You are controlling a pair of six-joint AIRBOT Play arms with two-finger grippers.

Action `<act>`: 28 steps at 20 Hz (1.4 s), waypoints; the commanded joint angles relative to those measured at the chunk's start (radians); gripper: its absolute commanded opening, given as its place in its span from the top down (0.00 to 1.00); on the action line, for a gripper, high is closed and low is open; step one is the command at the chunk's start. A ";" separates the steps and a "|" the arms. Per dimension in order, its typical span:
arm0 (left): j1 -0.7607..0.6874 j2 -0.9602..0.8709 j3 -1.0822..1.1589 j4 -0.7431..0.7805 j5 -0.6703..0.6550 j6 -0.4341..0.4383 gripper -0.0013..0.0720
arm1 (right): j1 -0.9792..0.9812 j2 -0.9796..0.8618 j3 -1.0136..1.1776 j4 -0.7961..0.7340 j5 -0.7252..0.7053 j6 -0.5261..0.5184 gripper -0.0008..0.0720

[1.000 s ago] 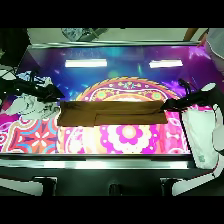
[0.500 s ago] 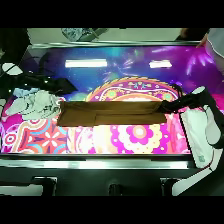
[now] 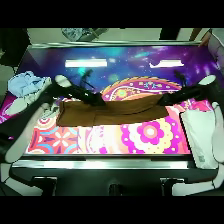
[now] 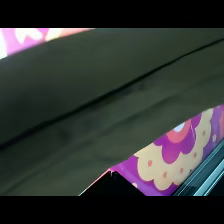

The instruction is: Fold the shirts.

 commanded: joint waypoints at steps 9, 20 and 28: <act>-0.299 -0.269 0.002 -0.622 0.370 -0.045 0.94 | 0.001 0.493 0.001 0.017 0.145 0.173 0.93; 0.004 0.012 0.001 -0.446 0.191 0.176 0.95 | 0.279 0.412 0.001 0.099 -0.175 0.258 0.93; 0.480 0.410 0.001 -0.415 0.122 0.163 0.94 | 0.695 -0.041 0.001 0.405 -0.573 0.184 0.93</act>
